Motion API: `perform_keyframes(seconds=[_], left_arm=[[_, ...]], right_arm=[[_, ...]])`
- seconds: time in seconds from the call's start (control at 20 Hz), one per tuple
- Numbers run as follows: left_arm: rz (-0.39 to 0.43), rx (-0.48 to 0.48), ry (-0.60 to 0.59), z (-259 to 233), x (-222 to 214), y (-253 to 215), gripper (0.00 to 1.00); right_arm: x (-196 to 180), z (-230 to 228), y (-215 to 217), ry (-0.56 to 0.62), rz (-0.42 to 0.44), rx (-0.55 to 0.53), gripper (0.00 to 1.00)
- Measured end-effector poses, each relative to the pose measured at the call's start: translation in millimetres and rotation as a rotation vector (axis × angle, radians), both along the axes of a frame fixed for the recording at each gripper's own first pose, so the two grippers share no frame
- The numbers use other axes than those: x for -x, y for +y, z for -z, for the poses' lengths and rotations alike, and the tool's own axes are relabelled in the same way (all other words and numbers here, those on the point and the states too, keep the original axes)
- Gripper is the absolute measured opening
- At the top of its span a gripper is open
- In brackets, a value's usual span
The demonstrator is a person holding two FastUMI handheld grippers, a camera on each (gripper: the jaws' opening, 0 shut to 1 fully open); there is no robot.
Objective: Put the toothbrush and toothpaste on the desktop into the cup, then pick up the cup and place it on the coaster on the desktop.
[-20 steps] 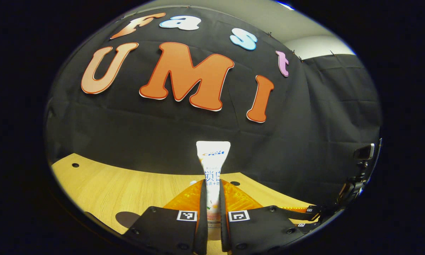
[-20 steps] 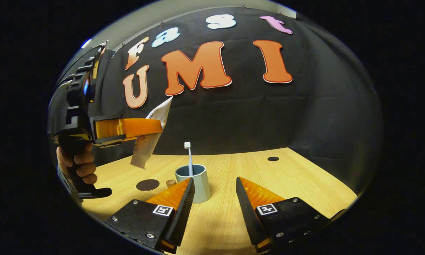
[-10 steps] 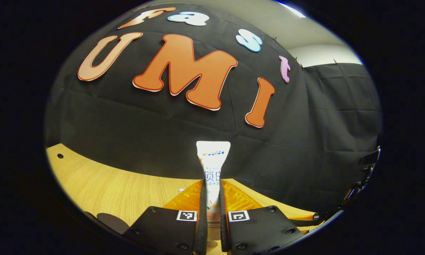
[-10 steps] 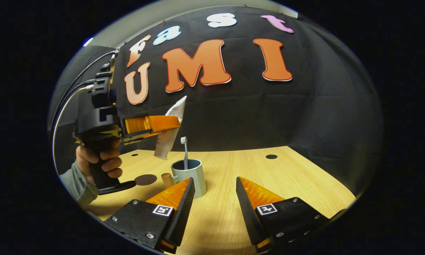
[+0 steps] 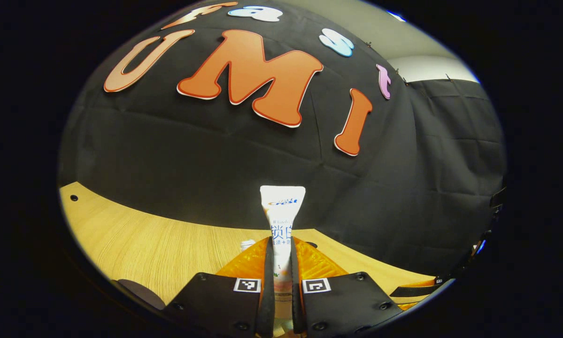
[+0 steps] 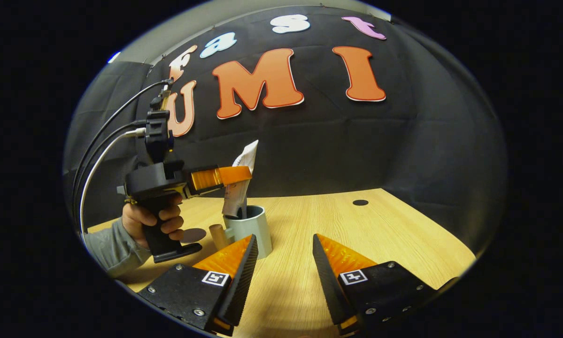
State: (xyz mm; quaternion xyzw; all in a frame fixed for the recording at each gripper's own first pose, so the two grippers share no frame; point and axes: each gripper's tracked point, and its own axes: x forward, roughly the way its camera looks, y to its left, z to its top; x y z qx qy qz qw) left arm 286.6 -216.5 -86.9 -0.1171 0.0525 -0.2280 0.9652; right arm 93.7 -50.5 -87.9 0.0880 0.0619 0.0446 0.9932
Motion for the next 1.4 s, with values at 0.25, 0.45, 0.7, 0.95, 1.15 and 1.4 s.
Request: perform_keyframes(seconds=[0.25, 0.45, 0.7, 0.95, 1.15, 1.4], left_arm=[[0.008, -0.041, -0.03, 4, -4, -7, 0.2], [0.025, -0.067, -0.024, 12, 1, -11, 0.22], [0.028, -0.077, 0.004, 20, 9, -7, 0.23], [0.012, -0.073, -0.028, 4, 21, 5, 0.27], [-0.004, -0.066, -0.042, -10, 34, 22, 0.25], [-0.038, -0.087, -0.081, -35, 55, 51, 0.47]], right_arm=[[-1, -2, -1, -0.009, 0.007, -0.005, 0.71], [-2, -2, 2, -0.005, 0.007, -0.007, 0.71], [0, -2, 5, -0.004, 0.007, -0.007, 0.71], [1, -6, 11, -0.005, 0.004, -0.013, 0.71], [2, -15, 26, -0.011, -0.015, 0.001, 0.71], [0, -26, 51, -0.011, -0.048, 0.023, 0.71]])
